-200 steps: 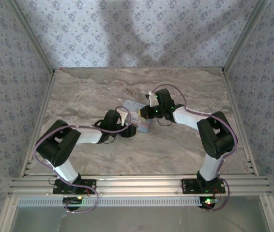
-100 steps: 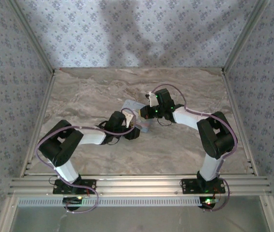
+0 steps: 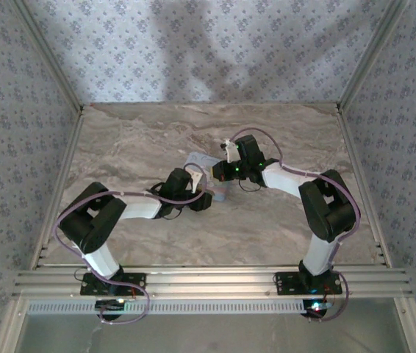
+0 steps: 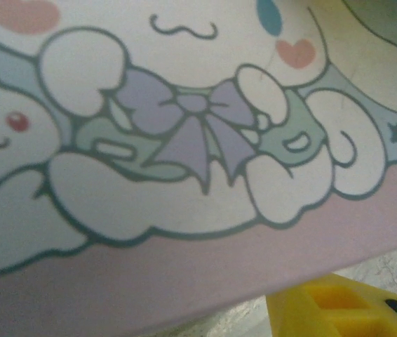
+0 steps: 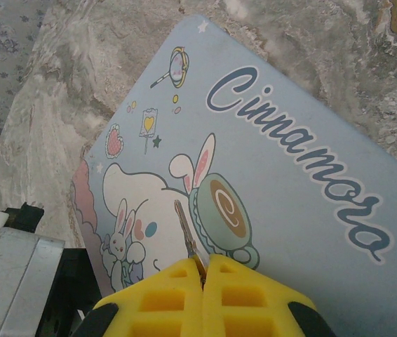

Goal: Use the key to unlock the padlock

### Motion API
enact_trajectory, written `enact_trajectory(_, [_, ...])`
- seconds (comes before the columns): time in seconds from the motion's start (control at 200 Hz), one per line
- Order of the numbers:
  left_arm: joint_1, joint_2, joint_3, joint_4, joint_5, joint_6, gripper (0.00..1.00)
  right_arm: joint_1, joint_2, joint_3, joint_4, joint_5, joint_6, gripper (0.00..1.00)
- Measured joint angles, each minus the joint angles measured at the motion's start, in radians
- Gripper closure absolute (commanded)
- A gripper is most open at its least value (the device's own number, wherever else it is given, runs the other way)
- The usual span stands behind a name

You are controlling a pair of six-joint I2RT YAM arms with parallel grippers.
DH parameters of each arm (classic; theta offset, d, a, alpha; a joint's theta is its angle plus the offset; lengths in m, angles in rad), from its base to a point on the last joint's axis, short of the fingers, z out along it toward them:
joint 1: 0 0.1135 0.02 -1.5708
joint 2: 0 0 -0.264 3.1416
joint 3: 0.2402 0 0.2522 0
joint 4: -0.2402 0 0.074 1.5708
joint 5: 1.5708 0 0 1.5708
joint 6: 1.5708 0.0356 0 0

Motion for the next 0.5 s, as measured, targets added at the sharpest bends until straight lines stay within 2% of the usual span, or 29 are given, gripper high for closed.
enact_trajectory(0.3, [0.0,0.011,0.01,-0.014,-0.029,-0.026,0.69,0.003,0.0,0.0,0.001,0.007,0.0,1.0])
enact_trajectory(0.5, [0.0,0.011,0.01,-0.018,-0.033,-0.04,0.74,0.005,-0.005,0.0,0.002,0.016,-0.015,1.0])
